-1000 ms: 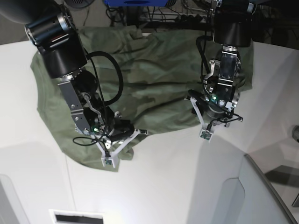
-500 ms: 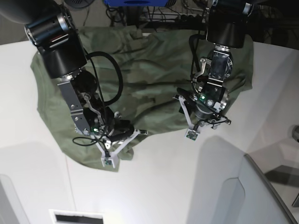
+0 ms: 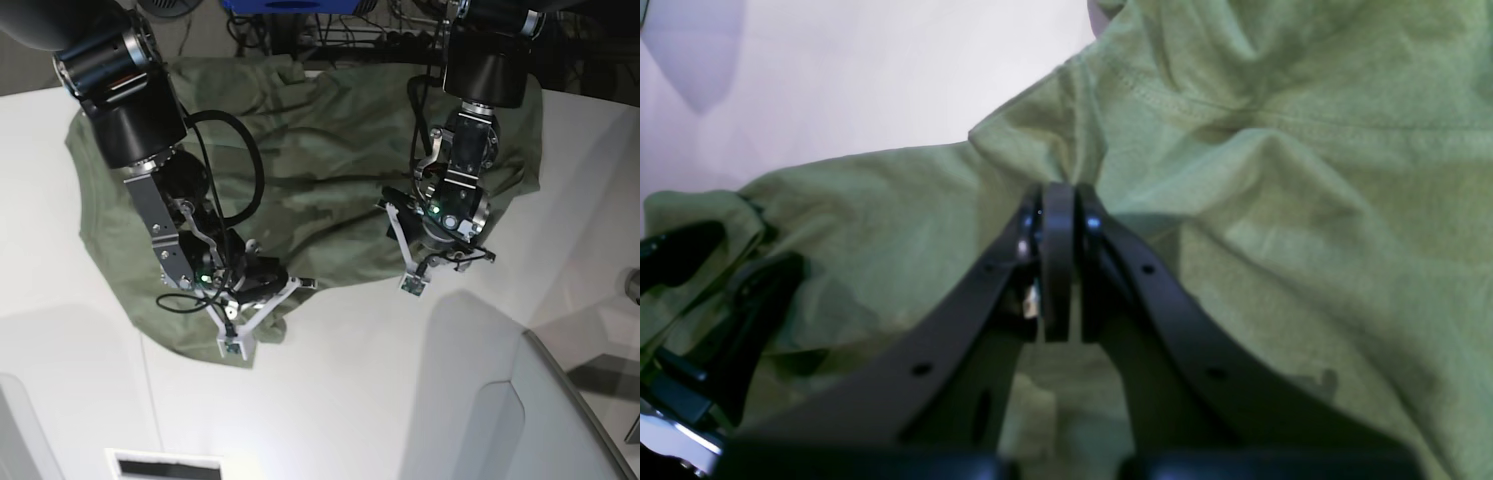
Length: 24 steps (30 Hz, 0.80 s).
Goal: Layout the t-shirt on the table in an organized manner, then fold the t-shirt properly
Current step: 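Grasp the shirt fabric with the left gripper toward the right gripper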
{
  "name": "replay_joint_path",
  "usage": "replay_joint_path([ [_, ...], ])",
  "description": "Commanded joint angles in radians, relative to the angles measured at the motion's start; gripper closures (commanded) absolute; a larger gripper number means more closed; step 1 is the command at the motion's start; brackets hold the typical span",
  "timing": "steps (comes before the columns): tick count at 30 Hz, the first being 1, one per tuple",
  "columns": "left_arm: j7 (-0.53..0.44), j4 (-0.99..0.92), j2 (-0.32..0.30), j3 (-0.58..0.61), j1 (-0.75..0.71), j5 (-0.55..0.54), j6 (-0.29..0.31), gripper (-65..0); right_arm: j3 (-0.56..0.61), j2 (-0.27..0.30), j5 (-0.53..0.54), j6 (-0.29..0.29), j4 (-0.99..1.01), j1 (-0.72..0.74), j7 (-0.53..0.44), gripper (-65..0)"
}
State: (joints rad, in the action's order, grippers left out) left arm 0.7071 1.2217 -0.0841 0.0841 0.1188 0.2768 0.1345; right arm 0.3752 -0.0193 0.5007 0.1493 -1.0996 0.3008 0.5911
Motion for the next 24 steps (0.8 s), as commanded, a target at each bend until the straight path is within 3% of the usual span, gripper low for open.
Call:
replay_joint_path([
  [1, -0.013, 0.017, -0.004, -0.004, 0.022, 0.003, -0.008, -31.8, -0.002, -0.005, 0.008, -0.003, -0.018, 0.028, -0.016, 0.0],
  [24, -0.019, 0.016, -0.032, -0.086, 0.023, 0.002, -0.009, -31.1, -0.002, -0.003, 0.008, -0.003, -0.018, 0.028, -0.016, 0.0],
])
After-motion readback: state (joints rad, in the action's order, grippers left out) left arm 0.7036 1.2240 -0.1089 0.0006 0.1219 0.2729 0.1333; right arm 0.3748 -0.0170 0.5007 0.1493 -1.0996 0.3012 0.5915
